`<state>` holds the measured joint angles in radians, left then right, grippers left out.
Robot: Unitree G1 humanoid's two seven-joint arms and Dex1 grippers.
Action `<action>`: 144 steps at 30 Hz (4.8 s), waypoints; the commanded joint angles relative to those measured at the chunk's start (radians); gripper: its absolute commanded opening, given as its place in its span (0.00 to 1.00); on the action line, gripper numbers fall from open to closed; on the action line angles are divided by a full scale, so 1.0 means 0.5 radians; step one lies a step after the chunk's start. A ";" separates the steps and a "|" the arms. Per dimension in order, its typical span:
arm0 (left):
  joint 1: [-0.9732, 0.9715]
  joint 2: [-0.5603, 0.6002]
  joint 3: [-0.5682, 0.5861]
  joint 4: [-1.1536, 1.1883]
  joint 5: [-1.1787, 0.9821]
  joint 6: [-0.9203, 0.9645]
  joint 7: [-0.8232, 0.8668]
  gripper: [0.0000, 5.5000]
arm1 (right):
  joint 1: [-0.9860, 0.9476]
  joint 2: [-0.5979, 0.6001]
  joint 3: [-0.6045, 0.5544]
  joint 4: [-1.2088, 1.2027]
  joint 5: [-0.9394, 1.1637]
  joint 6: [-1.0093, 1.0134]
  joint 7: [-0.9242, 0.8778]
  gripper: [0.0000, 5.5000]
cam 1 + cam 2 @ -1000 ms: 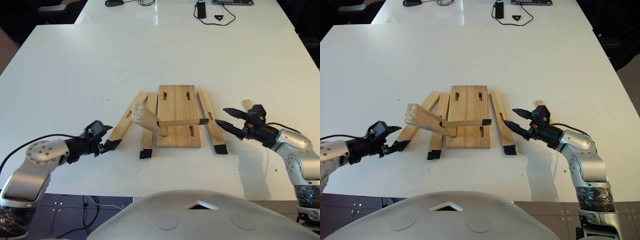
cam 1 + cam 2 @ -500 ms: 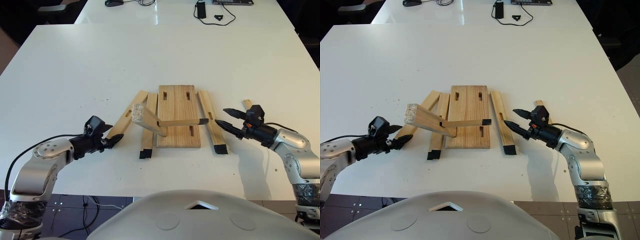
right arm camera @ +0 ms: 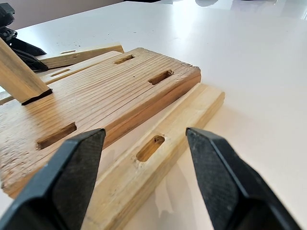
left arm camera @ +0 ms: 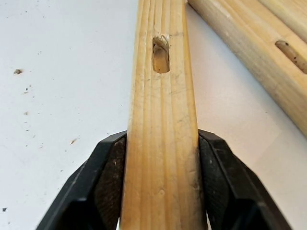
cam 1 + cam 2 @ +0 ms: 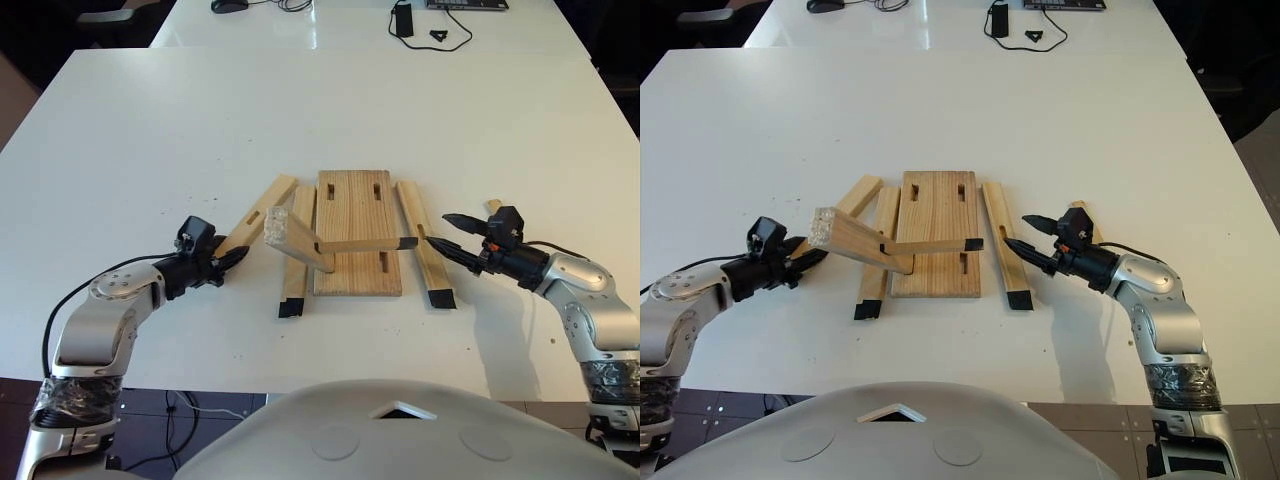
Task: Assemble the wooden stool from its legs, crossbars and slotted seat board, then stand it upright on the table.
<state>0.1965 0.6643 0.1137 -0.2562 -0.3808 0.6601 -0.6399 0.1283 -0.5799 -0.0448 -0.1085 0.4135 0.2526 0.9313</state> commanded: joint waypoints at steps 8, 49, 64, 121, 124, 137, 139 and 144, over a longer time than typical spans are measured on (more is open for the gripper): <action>-0.255 -0.124 0.335 -0.141 -0.327 -0.063 0.016 0.37 | -0.273 -0.005 -0.455 0.043 0.500 0.291 -0.082 0.56; -1.199 0.173 0.077 -0.816 -1.701 0.279 -0.126 0.37 | -1.311 -0.107 -0.249 -0.553 1.578 1.027 0.241 0.46; -1.275 0.138 0.027 -0.758 -1.752 0.302 -0.055 0.56 | -1.345 -0.089 -0.207 -0.545 1.461 0.938 0.275 0.37; -0.171 0.507 -0.332 -0.266 -0.019 -0.560 -0.809 0.57 | -0.221 -0.685 0.020 -0.468 0.277 0.072 0.806 0.37; -0.149 0.483 -0.330 -0.296 -0.015 -0.543 -0.772 0.57 | -0.211 -0.699 0.015 -0.457 0.279 0.067 0.817 0.37; -0.179 0.386 -0.388 -0.507 -0.026 -0.459 -0.693 0.57 | -0.476 -0.680 0.298 -0.328 0.094 -0.018 0.818 0.37; -0.199 0.363 -0.419 -0.552 -0.023 -0.435 -0.678 0.57 | -0.490 -0.677 0.329 -0.318 0.072 -0.041 0.820 0.37; -0.242 0.331 -0.474 -0.589 -0.010 -0.405 -0.654 0.57 | -0.535 -0.663 0.397 -0.298 0.042 -0.066 0.822 0.37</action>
<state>0.0948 0.8385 -0.1098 -0.5402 -0.3923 0.4462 -0.9785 -0.1432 -0.9046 0.1008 -0.2822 0.5256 0.2065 1.3413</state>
